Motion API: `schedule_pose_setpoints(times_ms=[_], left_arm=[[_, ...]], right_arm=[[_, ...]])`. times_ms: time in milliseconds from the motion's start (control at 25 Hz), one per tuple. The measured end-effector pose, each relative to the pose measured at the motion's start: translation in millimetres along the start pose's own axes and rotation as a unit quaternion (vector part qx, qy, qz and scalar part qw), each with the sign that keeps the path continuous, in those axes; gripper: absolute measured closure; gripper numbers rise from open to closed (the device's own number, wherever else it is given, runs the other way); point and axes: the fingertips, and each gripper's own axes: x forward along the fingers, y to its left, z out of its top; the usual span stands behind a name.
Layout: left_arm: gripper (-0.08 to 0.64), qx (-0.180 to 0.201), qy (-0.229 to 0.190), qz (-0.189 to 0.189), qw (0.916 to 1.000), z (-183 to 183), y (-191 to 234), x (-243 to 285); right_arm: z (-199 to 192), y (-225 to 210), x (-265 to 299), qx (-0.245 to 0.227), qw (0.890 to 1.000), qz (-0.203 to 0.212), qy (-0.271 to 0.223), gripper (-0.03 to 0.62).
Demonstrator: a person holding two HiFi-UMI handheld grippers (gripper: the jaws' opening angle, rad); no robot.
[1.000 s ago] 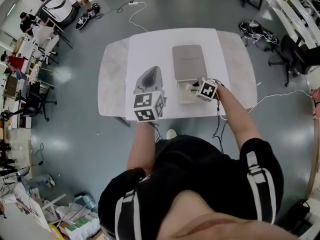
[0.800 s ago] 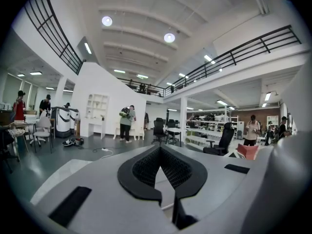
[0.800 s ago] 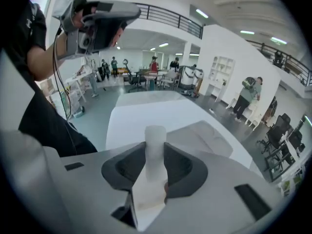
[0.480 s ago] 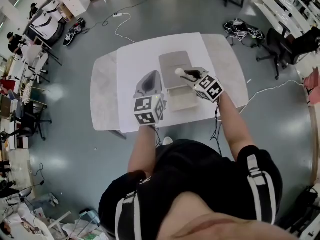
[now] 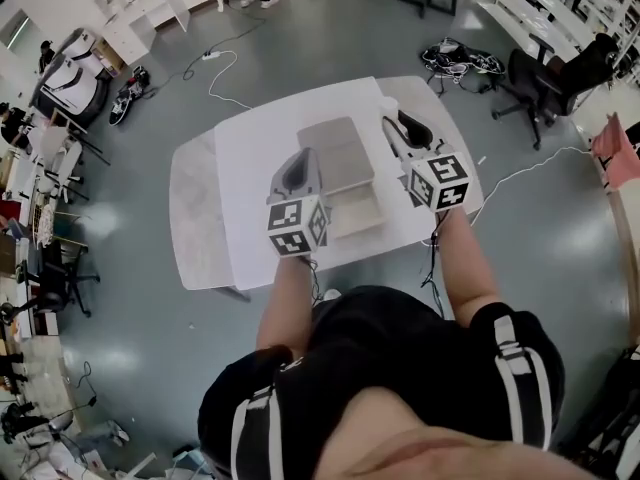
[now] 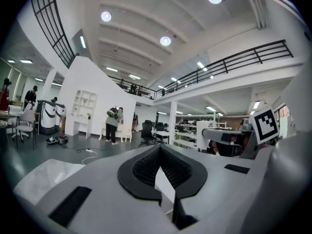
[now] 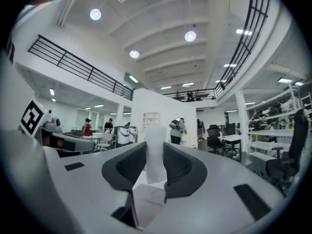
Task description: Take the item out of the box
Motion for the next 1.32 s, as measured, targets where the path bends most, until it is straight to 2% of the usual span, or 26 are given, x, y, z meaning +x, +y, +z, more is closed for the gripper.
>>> schedule_pose_setpoints(times_ms=[200, 320, 680, 920, 1320], left_arm=[[0.549, 0.003, -0.003, -0.020, 0.9998, 5.4, -9.0, 8.1], [0.549, 0.005, -0.004, -0.028, 0.9996, 4.4, -17.0, 14.5], [0.549, 0.012, -0.003, -0.043, 0.9990, 3.2, -35.7, 25.0], [0.549, 0.010, 0.000, -0.042, 0.9991, 1.2, -29.8, 23.3], [0.549, 0.005, 0.002, -0.041, 0.9992, 2.0, -14.5, 20.0]], right_arm=[[20.9, -27.7, -30.3, -0.003, 0.993, -0.104, -0.054, 0.482], [15.3, -35.8, -42.4, -0.006, 0.990, -0.126, -0.060, 0.482], [6.9, -42.2, -56.0, 0.003, 0.990, -0.128, -0.061, 0.483], [7.9, -25.7, -51.6, 0.013, 0.993, -0.097, -0.072, 0.485], [8.0, -11.6, -42.5, 0.016, 0.993, -0.089, -0.076, 0.483]])
